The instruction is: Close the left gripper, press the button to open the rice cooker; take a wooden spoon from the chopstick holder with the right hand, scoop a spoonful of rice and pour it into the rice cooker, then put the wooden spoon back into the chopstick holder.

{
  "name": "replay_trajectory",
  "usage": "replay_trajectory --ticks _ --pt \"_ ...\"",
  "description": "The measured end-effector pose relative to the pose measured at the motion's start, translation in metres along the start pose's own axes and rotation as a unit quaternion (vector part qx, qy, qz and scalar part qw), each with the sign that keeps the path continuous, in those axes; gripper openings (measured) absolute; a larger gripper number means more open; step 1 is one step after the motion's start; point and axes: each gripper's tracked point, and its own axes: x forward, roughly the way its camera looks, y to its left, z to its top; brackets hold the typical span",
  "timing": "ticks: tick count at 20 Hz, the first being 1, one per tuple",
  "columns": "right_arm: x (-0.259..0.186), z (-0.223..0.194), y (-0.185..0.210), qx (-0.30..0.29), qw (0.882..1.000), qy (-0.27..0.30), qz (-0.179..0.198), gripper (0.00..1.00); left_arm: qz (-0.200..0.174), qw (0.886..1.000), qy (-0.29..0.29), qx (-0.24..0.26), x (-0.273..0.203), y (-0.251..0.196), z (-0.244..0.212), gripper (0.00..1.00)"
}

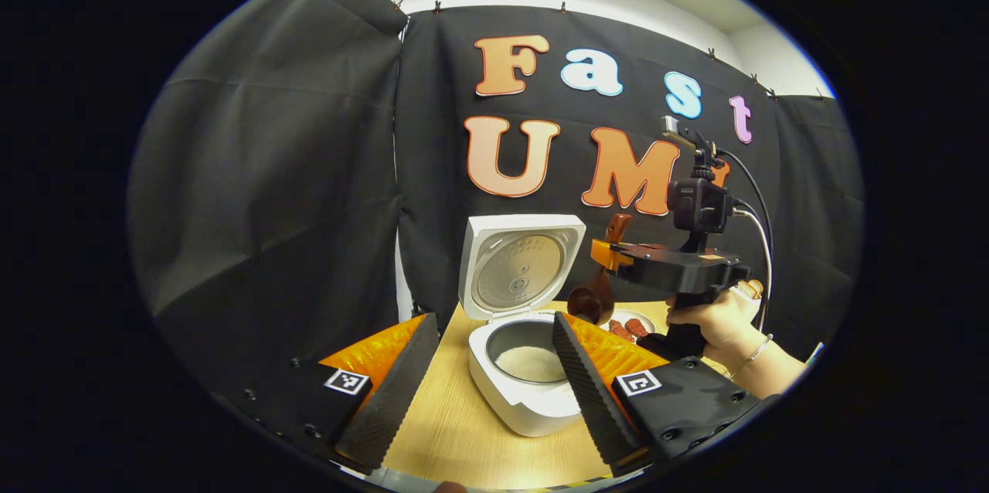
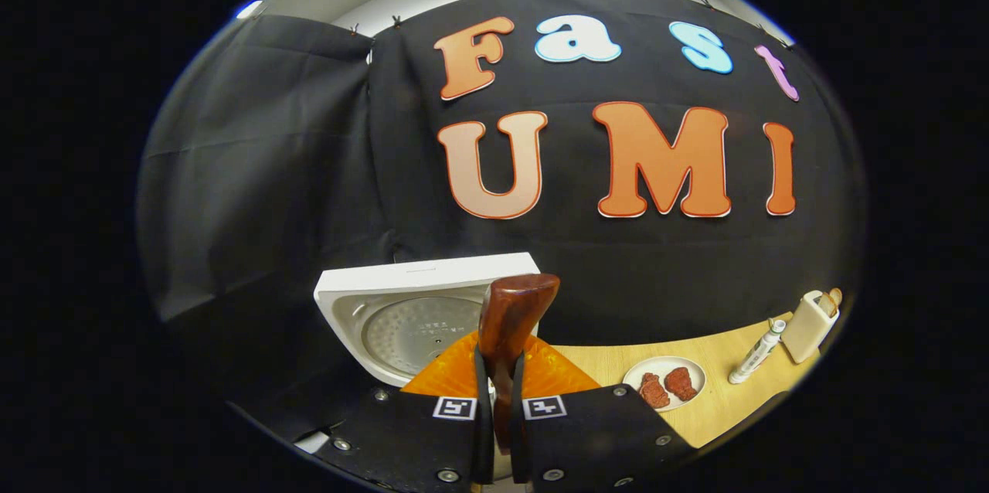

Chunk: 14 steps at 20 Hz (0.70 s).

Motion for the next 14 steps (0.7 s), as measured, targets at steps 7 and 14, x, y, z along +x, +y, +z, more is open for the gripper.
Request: replay_trajectory --ticks 7,14 --pt "0.002 -0.002 0.01 -0.056 0.998 -0.011 0.016 0.08 0.004 1.0 0.0 0.01 0.001 -0.003 0.0 1.0" --pt "-0.001 -0.005 0.021 -0.102 0.994 -0.027 0.03 0.08 0.005 1.0 0.003 0.007 0.003 -0.006 -0.001 1.0"
